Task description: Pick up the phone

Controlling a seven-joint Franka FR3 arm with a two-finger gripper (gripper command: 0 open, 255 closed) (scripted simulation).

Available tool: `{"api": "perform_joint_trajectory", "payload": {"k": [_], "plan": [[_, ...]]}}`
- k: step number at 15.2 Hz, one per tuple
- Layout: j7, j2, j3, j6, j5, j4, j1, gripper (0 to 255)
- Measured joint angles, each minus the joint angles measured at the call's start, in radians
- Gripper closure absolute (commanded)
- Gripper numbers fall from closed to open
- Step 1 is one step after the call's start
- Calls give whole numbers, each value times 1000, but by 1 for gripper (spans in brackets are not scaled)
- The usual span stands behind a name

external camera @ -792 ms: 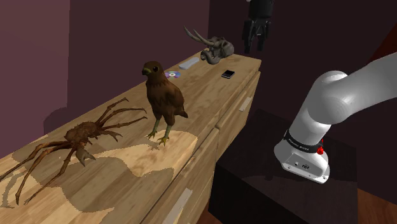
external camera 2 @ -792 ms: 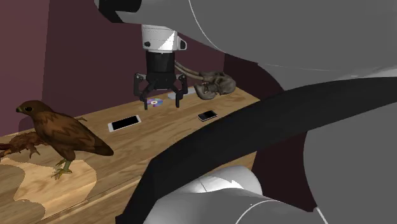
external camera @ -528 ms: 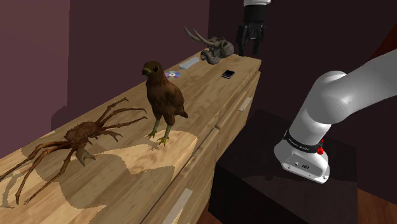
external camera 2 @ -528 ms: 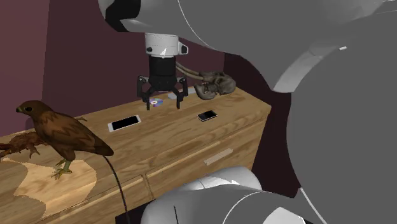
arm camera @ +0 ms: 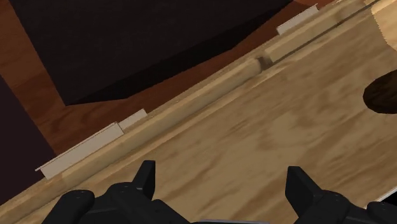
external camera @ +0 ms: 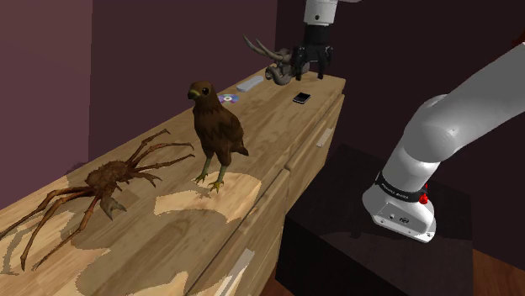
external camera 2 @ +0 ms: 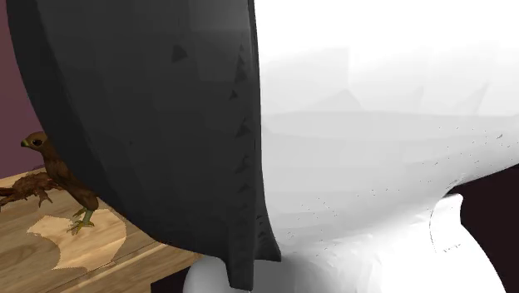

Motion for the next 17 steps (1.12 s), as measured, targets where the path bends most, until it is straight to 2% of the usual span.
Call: {"api": "perform_joint_trajectory", "payload": {"k": [9,17], "plan": [[158,264,-43,233,2,74,-79,0],[285,491,-99,382,22,186,-142,0]]}}
